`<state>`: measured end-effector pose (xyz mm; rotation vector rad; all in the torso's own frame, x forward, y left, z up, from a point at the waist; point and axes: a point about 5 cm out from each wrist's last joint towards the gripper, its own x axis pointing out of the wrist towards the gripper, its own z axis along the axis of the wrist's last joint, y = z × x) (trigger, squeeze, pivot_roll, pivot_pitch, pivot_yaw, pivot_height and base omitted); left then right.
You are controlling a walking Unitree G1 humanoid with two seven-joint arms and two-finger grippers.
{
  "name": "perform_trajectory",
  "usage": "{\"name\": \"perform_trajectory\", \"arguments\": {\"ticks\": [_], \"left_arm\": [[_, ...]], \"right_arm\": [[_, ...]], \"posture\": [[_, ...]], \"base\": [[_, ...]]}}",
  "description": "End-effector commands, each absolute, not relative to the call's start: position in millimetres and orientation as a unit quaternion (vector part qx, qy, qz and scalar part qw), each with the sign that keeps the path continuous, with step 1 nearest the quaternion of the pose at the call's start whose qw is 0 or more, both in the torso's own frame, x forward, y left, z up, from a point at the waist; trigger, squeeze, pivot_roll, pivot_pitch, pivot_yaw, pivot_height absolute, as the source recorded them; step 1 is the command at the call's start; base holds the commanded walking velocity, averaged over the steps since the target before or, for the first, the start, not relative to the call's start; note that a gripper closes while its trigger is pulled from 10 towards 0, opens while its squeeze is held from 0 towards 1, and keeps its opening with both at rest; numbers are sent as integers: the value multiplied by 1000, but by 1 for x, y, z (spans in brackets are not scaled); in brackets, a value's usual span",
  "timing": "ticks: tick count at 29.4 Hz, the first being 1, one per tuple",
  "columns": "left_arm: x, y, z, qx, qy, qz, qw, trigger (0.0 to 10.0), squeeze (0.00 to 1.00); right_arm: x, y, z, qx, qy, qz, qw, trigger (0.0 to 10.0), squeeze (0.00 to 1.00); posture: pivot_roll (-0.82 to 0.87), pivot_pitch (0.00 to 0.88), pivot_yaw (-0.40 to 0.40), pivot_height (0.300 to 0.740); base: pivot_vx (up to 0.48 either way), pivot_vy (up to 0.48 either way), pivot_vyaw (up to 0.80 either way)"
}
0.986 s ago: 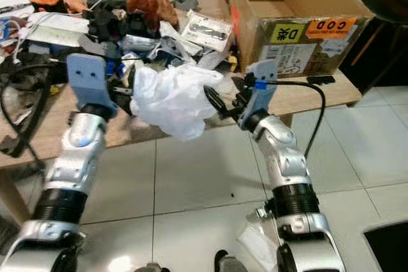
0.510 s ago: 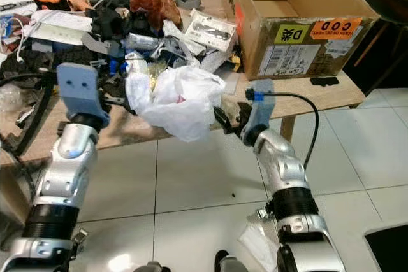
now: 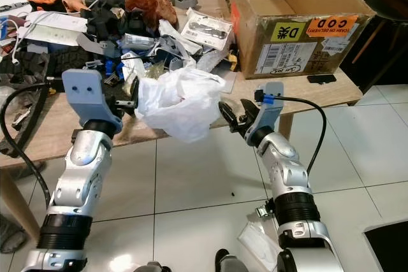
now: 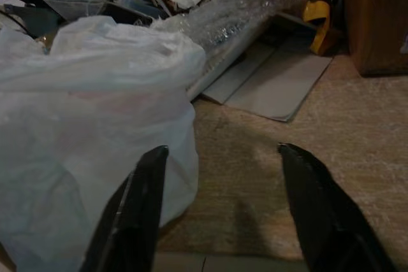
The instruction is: Picking trash to rubbish bin
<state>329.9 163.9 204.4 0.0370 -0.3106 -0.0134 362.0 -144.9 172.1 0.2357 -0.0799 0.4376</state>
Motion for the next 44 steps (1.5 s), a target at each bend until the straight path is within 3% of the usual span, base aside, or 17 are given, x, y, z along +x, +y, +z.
{"name": "perform_trajectory", "arguments": {"ticks": [1,11,12,19,24,27,36,44], "left_arm": [[329,163,201,13,-154,-1,988,10000,0],[336,164,201,20,-129,5,991,10000,0],[337,163,199,22,-121,5,992,10000,0],[335,155,203,-7,-134,-17,991,10000,0],[337,155,210,-5,-150,-18,989,10000,0],[338,155,210,-4,-151,-17,988,10000,0],[337,155,211,-1,-155,-15,988,10000,0],[335,149,210,6,-163,-32,986,10000,0]], "right_arm": [[360,-151,170,126,-47,201,970,0,0],[351,-146,190,133,-111,213,962,0,0],[350,-145,193,129,-119,202,963,10000,0],[337,-132,212,127,-183,148,964,10000,0],[331,-121,216,29,-188,183,965,10000,0],[329,-119,214,20,-187,188,964,10000,0],[325,-115,214,17,-190,189,963,10000,0],[324,-119,213,49,-197,179,963,10000,0]], "posture": [[48,186,-35,740],[42,172,-35,740],[41,169,-30,740],[34,168,-23,740],[28,160,-18,740],[28,160,-18,740],[27,159,-24,740],[26,164,-25,740]], "base": [[0,0,0],[0,0,0],[0,0,0],[0,0,0],[439,0,160],[467,0,800],[478,0,800],[0,0,0]]}}
